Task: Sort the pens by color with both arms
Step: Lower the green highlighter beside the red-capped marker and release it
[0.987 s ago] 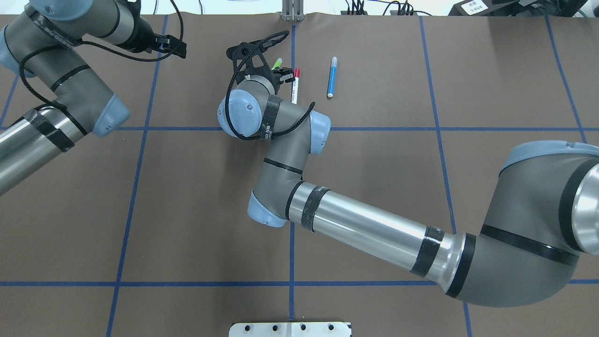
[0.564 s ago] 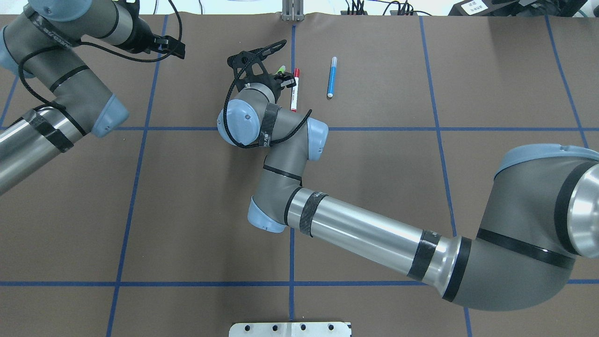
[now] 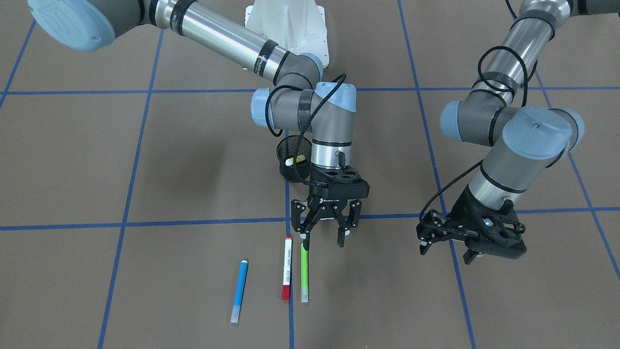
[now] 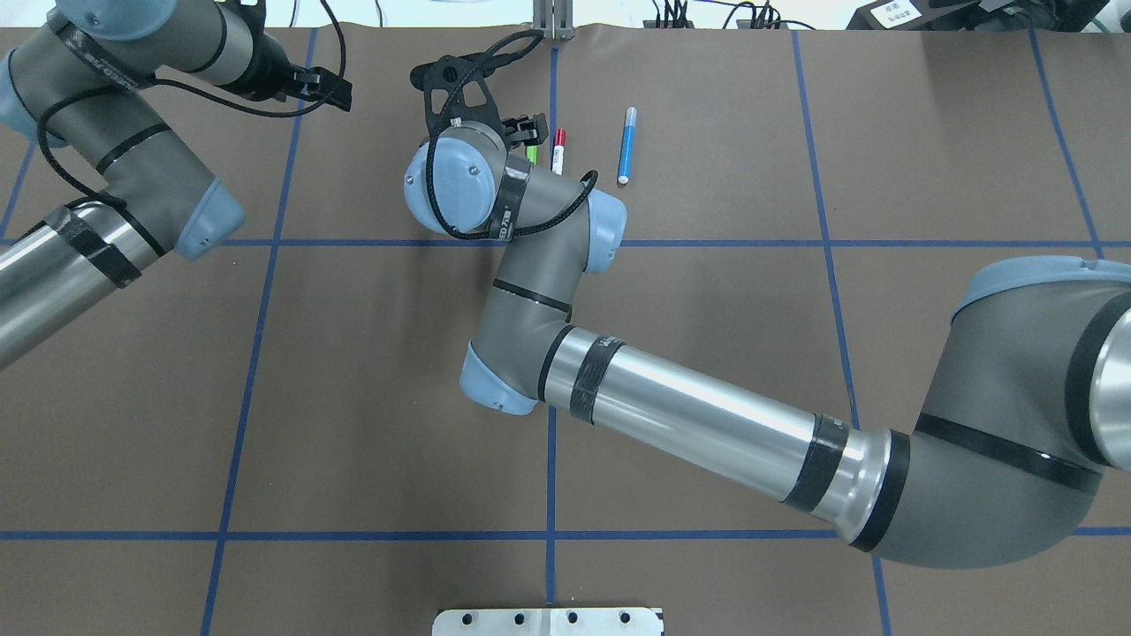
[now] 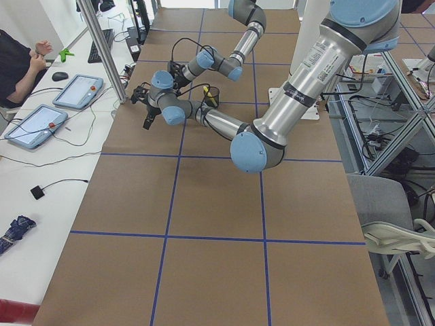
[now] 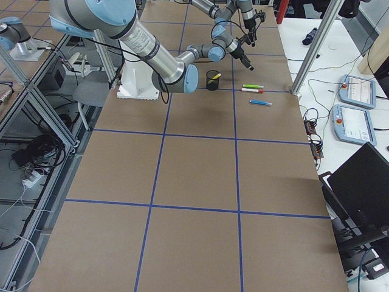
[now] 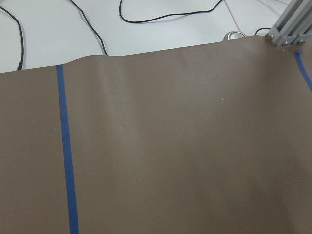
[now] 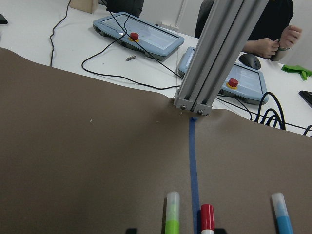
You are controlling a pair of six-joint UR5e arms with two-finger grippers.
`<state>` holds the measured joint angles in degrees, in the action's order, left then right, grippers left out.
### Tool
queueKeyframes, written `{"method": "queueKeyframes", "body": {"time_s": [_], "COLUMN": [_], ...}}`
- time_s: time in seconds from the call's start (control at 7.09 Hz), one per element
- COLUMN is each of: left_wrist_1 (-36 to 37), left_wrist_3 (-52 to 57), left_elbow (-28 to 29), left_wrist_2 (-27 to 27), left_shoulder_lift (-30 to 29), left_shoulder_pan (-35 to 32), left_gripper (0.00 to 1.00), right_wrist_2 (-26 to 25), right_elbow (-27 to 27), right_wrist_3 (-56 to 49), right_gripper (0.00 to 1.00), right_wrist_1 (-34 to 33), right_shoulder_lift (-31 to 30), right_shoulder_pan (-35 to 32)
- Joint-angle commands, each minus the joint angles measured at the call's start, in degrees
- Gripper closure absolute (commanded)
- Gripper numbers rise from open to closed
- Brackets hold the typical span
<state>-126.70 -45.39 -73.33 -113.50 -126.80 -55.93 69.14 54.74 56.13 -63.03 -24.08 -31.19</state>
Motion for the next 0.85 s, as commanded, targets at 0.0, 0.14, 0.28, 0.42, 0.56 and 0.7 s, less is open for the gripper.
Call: {"method": "queueKeyframes", "body": {"time_s": [0.0, 0.14, 0.28, 0.42, 0.56, 0.7], "left_wrist_1": [1.3, 4.5, 9.0, 16.9, 31.0, 38.6], "left_wrist_3": [-0.5, -3.7, -6.9, -8.9, -9.4, -9.5], "left_elbow": [-0.4, -0.5, -1.5, -2.7, -2.6, -2.3], "left_wrist_2": [-1.0, -5.0, -6.8, -6.9, -6.7, -6.5], "left_shoulder_lift": [-1.3, -3.3, -6.4, -10.3, -17.4, -21.5], "left_shoulder_pan": [0.0, 0.2, 0.3, 0.9, 4.0, 6.3], "left_gripper": [0.00, 0.00, 0.00, 0.00, 0.00, 0.00], "right_wrist_2": [13.2, 17.7, 26.9, 38.8, 47.7, 52.1], "right_elbow": [10.5, 15.3, 19.0, 20.6, 23.7, 25.5], "right_wrist_3": [-1.3, -3.5, -5.7, -7.6, -8.7, -11.5], "right_gripper": [0.01, 0.01, 0.01, 0.01, 0.01, 0.01], "right_wrist_1": [-2.3, -8.6, -15.6, -18.5, -19.8, -20.1], "right_shoulder_lift": [-6.3, -8.0, -8.5, -9.5, -14.0, -18.3], "right_shoulder_pan": [-5.3, -7.7, -12.3, -17.8, -21.5, -24.2]}}
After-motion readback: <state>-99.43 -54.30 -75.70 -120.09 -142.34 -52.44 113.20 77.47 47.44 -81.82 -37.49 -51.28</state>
